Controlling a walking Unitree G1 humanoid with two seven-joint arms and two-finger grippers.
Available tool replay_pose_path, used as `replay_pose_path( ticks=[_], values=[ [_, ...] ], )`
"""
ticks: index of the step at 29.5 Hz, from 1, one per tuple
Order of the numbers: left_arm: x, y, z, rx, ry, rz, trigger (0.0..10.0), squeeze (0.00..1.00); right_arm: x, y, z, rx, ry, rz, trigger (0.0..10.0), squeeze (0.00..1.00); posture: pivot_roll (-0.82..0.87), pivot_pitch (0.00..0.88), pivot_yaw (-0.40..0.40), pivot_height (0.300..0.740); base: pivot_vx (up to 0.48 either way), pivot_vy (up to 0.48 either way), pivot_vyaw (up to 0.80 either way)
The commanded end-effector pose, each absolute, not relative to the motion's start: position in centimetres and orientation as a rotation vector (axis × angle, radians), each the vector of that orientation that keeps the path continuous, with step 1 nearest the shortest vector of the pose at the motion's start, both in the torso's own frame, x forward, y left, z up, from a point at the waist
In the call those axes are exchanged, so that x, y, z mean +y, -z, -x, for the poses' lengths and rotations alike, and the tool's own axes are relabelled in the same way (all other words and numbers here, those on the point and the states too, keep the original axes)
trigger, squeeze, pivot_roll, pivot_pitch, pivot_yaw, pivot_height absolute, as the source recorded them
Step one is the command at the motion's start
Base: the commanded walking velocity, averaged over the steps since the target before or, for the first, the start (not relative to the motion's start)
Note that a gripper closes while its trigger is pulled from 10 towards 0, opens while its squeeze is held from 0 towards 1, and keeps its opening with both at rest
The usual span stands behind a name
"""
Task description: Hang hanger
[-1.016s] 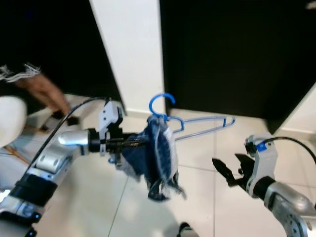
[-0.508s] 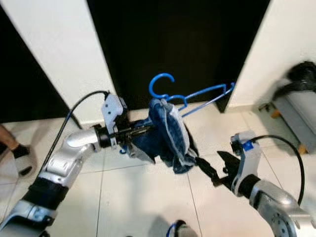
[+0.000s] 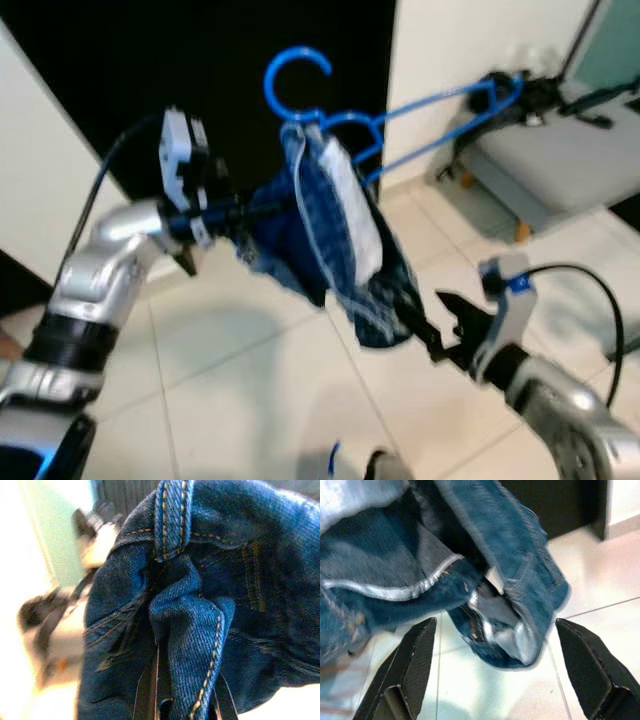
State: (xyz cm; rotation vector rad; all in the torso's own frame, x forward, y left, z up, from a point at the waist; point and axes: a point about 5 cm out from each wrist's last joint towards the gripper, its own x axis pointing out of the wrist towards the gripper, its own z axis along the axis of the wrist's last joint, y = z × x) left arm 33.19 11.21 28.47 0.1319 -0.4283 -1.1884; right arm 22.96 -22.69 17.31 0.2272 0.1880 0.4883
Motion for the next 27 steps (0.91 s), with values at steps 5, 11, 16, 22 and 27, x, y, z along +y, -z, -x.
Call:
replay_pose_path(
  ticks=[5,11,16,22,27],
  values=[
    [11.0,-32.5,-31.8,-0.582,1.291,-0.087,10.0,0.00,-22.4,-18.4,-21.8,0.083,-0.574,-0.285,10.0,0.00,0.00,0.196,0.074,0.740,0.000,0.000,-0.80],
    [11.0,-33.2,-31.7,-0.593,1.317,-0.090,10.0,0.00,-22.6,-19.0,-21.8,0.039,-0.570,-0.292,10.0,0.00,0.00,0.194,0.075,0.740,0.000,0.000,-0.80],
    [11.0,-34.2,-31.5,-0.605,1.360,-0.077,10.0,0.00,-23.4,-20.6,-22.1,-0.097,-0.537,-0.330,10.0,0.00,0.00,0.195,0.077,0.740,0.000,0.000,0.00],
    [11.0,-34.4,-31.1,-0.603,1.383,-0.072,10.0,0.00,-24.6,-21.7,-21.8,-0.178,-0.554,-0.354,10.0,0.00,0.00,0.180,0.068,0.740,0.000,0.000,0.00],
    [11.1,-34.6,-30.9,-0.608,1.391,-0.065,10.0,0.00,-25.7,-21.6,-21.8,-0.171,-0.503,-0.331,10.0,0.00,0.00,0.176,0.068,0.740,0.000,0.000,0.00]
  ],
)
